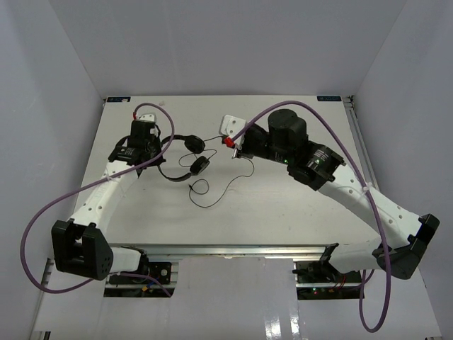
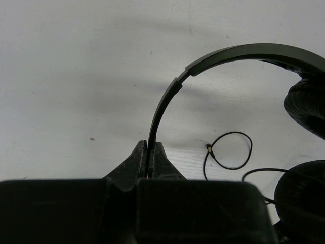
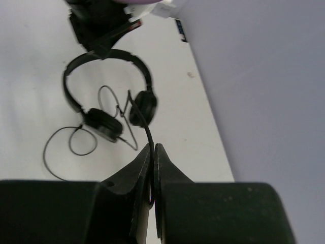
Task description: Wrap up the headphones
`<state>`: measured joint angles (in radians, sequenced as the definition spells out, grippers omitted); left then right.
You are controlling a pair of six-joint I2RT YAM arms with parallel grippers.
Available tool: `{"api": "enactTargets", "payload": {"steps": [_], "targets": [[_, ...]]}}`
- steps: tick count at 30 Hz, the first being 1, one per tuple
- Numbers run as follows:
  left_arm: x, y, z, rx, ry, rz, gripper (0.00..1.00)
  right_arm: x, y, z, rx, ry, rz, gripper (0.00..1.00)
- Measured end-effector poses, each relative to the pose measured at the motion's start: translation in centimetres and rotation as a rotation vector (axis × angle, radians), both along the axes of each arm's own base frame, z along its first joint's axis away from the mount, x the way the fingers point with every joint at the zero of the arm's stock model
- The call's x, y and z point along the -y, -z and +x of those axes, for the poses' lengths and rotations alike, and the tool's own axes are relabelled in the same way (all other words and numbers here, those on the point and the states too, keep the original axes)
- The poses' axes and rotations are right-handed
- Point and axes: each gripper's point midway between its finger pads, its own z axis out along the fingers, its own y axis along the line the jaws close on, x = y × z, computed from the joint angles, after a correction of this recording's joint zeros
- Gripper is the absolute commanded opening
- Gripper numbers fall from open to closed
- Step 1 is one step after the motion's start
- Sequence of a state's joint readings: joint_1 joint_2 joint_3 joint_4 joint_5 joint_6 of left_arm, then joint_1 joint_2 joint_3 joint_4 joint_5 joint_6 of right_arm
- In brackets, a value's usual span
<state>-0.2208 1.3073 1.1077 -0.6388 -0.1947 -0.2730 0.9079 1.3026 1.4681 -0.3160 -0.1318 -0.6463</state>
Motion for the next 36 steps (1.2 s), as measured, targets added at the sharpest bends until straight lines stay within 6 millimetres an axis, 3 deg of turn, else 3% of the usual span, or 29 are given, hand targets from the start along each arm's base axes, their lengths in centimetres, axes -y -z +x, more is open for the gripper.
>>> {"api": "enactTargets", "payload": {"steps": [9, 17, 23, 28, 32, 36], "targets": [[0.1, 4.7, -3.2, -0.098, 0.108, 0.109, 0.0, 4.5, -2.8, 7.2, 0.075, 0.312, 0.035, 0.08], [3.3, 5.9, -4.8, -0.119, 0.246, 0.141, 0.0, 7.9, -7.6, 12.3, 0.139, 0.498, 0.195, 0.08], [5.8, 6.8, -6.8, -0.153, 0.355, 0.143, 0.0, 12.2, -8.4, 16.7, 0.163, 0.681, 0.3, 0.08], [8.1, 4.2, -9.4, -0.105, 0.439, 0.059, 0.0, 14.9, -5.8, 19.9, 0.121, 0.806, 0.344, 0.08], [9.8, -0.8, -11.6, -0.012, 0.505, -0.085, 0.0, 16.5, -2.5, 22.3, 0.063, 0.887, 0.343, 0.08], [10.6, -6.0, -13.0, 0.077, 0.548, -0.19, 0.0, 16.6, 0.2, 24.0, 0.012, 0.921, 0.336, 0.08]]}}
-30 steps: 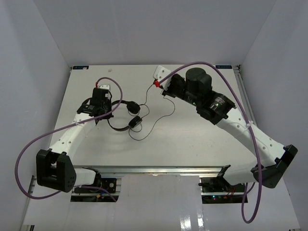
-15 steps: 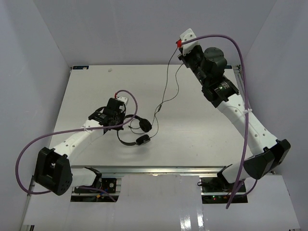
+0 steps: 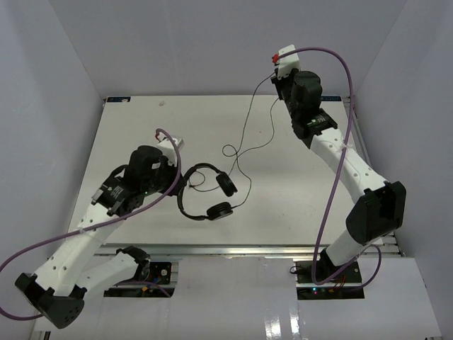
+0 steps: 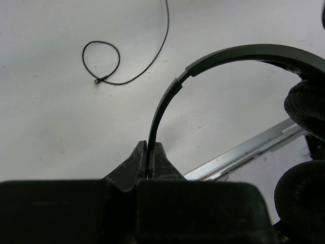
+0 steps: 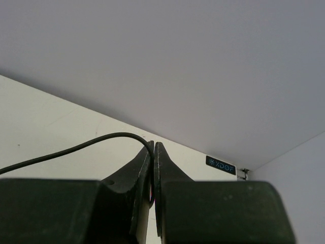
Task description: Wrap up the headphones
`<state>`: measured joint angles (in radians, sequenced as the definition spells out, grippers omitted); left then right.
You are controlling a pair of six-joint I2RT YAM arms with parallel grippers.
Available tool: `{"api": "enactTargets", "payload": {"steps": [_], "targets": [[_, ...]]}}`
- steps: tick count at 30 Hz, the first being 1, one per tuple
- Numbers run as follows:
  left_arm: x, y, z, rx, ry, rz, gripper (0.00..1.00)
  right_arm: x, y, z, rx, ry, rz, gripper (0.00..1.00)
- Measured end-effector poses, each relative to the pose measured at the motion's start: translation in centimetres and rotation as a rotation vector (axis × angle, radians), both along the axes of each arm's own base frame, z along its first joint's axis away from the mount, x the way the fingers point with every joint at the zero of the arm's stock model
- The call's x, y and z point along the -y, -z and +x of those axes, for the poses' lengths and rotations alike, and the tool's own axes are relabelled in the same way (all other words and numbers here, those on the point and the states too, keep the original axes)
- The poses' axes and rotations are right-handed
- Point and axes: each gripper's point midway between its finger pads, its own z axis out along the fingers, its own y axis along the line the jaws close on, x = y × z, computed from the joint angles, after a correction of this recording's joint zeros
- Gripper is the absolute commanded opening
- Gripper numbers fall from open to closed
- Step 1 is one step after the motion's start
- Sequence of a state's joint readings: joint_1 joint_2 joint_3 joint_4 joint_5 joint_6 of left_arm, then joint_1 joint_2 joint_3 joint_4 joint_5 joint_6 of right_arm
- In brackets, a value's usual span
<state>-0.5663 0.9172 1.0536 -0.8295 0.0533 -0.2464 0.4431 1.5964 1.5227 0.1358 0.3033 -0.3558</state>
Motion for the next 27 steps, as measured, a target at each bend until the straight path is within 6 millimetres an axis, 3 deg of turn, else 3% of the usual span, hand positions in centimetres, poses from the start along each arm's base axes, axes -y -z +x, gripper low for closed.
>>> {"api": "enactTargets", "payload": {"steps": [5, 9, 15, 20, 23, 25, 27], "targets": [[-0.7, -5.2, -2.1, 0.053, 0.004, -0.072, 0.0, 0.2, 3.1, 1.7, -0.061, 0.025, 0.008, 0.08], [-2.0, -10.4, -3.4, 0.131, -0.021, -0.12, 0.0, 1.9, 5.7, 2.8, -0.117, 0.066, 0.028, 0.08], [-4.2, -22.0, -3.4, 0.335, -0.118, -0.204, 0.0, 5.9, 12.1, 2.9, -0.268, 0.118, 0.055, 0.08], [-4.9, -30.5, -2.0, 0.491, -0.208, -0.296, 0.0, 8.5, 17.5, 1.6, -0.425, 0.134, 0.072, 0.08], [-5.0, -33.4, -0.7, 0.55, -0.266, -0.338, 0.0, 9.6, 19.6, 0.8, -0.487, 0.14, 0.085, 0.08], [-5.1, -34.1, 0.3, 0.575, -0.309, -0.353, 0.0, 10.2, 21.0, 0.3, -0.52, 0.142, 0.093, 0.08], [-5.0, -33.6, 1.4, 0.571, -0.342, -0.343, 0.0, 10.6, 22.3, -0.2, -0.554, 0.135, 0.102, 0.11]]}}
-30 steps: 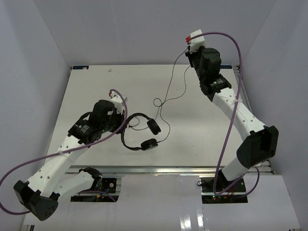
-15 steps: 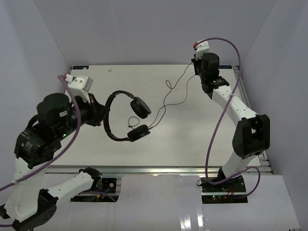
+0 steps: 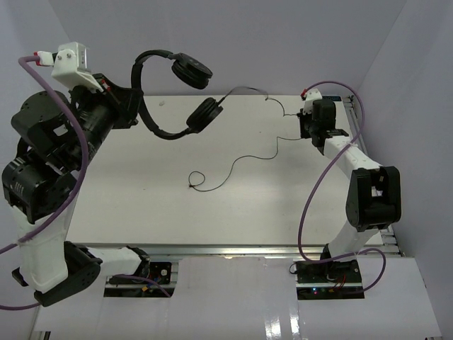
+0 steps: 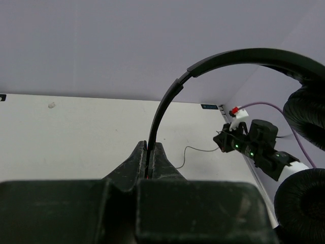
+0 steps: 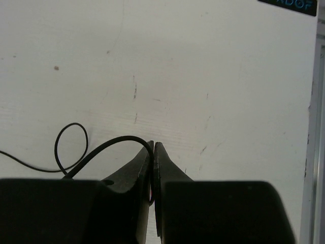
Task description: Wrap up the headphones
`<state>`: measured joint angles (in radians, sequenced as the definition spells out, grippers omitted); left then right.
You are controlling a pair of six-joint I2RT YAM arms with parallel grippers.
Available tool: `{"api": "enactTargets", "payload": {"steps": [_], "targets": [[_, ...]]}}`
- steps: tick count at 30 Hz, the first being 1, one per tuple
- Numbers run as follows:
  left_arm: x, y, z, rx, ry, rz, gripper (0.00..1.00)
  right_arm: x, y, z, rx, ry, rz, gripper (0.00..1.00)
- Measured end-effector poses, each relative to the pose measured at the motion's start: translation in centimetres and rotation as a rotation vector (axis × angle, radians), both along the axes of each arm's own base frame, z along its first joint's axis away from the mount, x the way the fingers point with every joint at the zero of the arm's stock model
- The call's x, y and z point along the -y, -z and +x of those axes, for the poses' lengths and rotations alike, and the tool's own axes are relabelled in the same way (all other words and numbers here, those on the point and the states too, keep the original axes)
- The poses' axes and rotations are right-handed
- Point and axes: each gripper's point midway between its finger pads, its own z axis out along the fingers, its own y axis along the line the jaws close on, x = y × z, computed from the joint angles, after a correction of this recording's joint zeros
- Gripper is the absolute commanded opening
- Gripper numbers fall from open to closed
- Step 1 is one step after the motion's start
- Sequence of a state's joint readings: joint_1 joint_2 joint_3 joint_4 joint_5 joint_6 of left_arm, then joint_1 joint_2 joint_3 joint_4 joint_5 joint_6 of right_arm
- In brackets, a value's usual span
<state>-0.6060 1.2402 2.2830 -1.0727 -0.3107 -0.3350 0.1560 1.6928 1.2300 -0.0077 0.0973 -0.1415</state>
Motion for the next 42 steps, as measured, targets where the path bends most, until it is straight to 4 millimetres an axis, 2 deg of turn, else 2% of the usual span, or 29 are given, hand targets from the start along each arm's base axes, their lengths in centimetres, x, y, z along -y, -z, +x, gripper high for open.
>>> {"api": "enactTargets", "payload": {"steps": [1, 5, 6, 7, 9, 11, 15, 17, 19, 22, 24, 30, 34, 38, 40, 42], "targets": [[0.1, 0.3, 0.5, -0.006, -0.015, 0.002, 0.0, 0.1, 0.6, -0.3, -0.014, -0.005, 0.008, 0.17], [0.7, 0.8, 2.8, -0.022, -0.061, 0.011, 0.0, -0.7, 2.4, -1.7, -0.067, -0.095, 0.074, 0.87], [1.0, 1.2, 3.5, -0.03, -0.069, 0.017, 0.0, -1.2, 2.6, -2.3, -0.076, -0.143, 0.088, 0.94], [1.2, 1.6, 4.1, -0.04, -0.077, 0.025, 0.0, -1.7, 2.6, -3.0, -0.077, -0.197, 0.101, 0.9], [1.5, 3.0, 5.3, -0.068, -0.103, 0.056, 0.0, -3.0, 2.0, -5.1, -0.06, -0.31, 0.127, 0.9], [1.7, 4.7, 6.6, -0.103, -0.135, 0.098, 0.0, -4.2, 0.2, -7.9, -0.004, -0.435, 0.124, 0.9], [2.2, 8.2, 8.7, -0.172, -0.18, 0.183, 0.0, -6.7, -6.3, -12.7, 0.216, -0.701, 0.079, 0.9], [2.5, 9.5, 9.6, -0.199, -0.189, 0.218, 0.0, -8.3, -9.7, -14.8, 0.315, -0.862, 0.064, 0.9], [2.9, 10.3, 10.2, -0.214, -0.188, 0.241, 0.0, -9.7, -12.2, -16.2, 0.372, -0.991, 0.081, 0.9], [3.3, 10.8, 10.7, -0.224, -0.179, 0.256, 0.0, -11.5, -14.5, -18.2, 0.39, -1.124, 0.181, 0.9], [3.6, 11.1, 10.8, -0.226, -0.168, 0.258, 0.0, -13.0, -15.8, -19.0, 0.36, -1.144, 0.296, 0.91], [4.4, 12.7, 11.2, -0.252, -0.14, 0.269, 0.0, -18.3, -17.1, -20.8, 0.241, -1.158, 0.508, 0.9], [4.9, 13.1, 11.2, -0.261, -0.122, 0.258, 0.0, -19.5, -17.5, -20.1, 0.265, -1.153, 0.529, 0.9], [5.4, 12.8, 11.2, -0.255, -0.106, 0.234, 0.0, -20.3, -17.5, -19.7, 0.306, -1.222, 0.536, 0.9], [5.5, 12.8, 11.2, -0.254, -0.101, 0.226, 0.0, -20.9, -17.5, -20.2, 0.324, -1.278, 0.553, 0.91], [5.6, 12.7, 11.2, -0.255, -0.098, 0.22, 0.0, -21.8, -16.9, -21.7, 0.316, -1.349, 0.57, 0.92]]}}
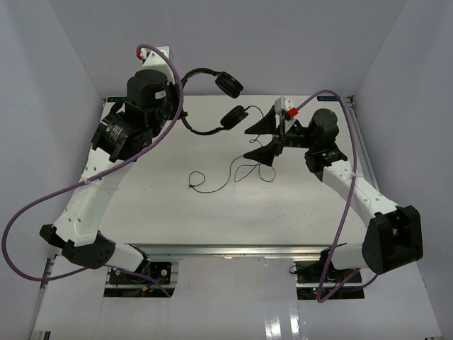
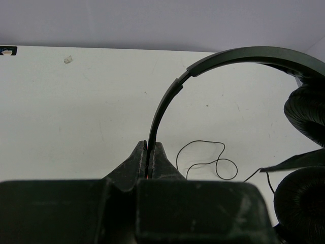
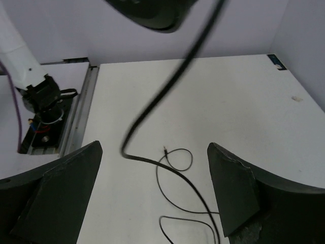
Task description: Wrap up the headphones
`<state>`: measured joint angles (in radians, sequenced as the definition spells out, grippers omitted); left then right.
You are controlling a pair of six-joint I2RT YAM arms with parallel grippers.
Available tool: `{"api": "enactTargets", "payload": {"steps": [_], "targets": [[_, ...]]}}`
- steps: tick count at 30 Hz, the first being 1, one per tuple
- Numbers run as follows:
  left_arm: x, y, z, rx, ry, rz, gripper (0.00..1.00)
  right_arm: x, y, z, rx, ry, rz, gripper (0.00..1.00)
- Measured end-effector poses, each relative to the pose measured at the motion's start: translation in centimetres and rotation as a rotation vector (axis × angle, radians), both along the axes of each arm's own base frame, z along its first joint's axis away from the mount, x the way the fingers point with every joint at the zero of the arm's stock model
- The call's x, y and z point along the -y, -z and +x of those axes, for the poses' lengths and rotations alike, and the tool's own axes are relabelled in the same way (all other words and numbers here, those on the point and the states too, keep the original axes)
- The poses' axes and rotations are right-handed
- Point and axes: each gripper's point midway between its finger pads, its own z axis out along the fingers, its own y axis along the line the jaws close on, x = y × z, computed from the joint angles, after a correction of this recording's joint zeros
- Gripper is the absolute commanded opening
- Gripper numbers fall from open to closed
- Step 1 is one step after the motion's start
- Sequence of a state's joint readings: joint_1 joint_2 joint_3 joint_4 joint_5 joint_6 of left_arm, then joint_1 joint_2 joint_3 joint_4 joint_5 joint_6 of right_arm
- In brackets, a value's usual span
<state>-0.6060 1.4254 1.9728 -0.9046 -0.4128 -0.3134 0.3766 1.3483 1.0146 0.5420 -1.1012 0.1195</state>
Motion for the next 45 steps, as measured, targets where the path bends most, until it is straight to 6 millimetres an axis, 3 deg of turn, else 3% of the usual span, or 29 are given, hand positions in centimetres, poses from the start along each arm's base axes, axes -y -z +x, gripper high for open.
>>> {"api": "enactTargets", "payload": {"steps": [4, 8, 12, 16, 19, 22, 24, 27, 32, 40, 45], "targets": [[0.1, 0.0, 0.0, -0.001, 0.001, -0.009, 0.0, -2.1, 1.3, -3.0, 0.033, -0.117, -0.023, 1.0], [0.3, -0.3, 0.0, 0.007, 0.004, -0.026, 0.0, -3.2, 2.7, -4.3, 0.056, -0.151, -0.05, 0.84], [0.5, -1.2, 0.0, 0.025, 0.008, -0.063, 0.0, -3.1, 5.1, -4.1, 0.051, -0.125, -0.079, 0.71], [0.6, -3.5, -0.1, 0.075, 0.01, -0.125, 0.0, -2.5, 8.5, -4.9, -0.011, -0.119, -0.112, 0.52], [0.3, -5.5, 0.1, 0.128, -0.001, -0.177, 0.0, -2.0, 10.2, -5.8, -0.055, -0.119, -0.127, 0.49], [-0.5, -6.8, 0.7, 0.169, -0.028, -0.221, 0.0, -1.7, 10.5, -6.7, -0.058, -0.122, -0.124, 0.44], [-1.5, -7.3, 1.4, 0.182, -0.052, -0.249, 0.0, -1.5, 10.3, -7.1, -0.051, -0.121, -0.12, 0.35], [-4.1, -7.6, 3.2, 0.194, -0.098, -0.303, 0.0, -1.3, 10.2, -7.6, -0.047, -0.12, -0.118, 0.22], [-8.0, -6.7, 6.4, 0.181, -0.181, -0.363, 0.0, -1.1, 10.1, -7.5, -0.051, -0.101, -0.126, 0.12], [-8.8, -3.3, 9.2, 0.11, -0.187, -0.391, 0.0, -0.7, 9.6, -6.1, -0.057, -0.006, -0.192, 0.08], [-8.7, -2.0, 9.7, 0.093, -0.176, -0.353, 0.0, 0.2, 7.4, -2.8, 0.048, 0.154, -0.28, 0.08]]}}
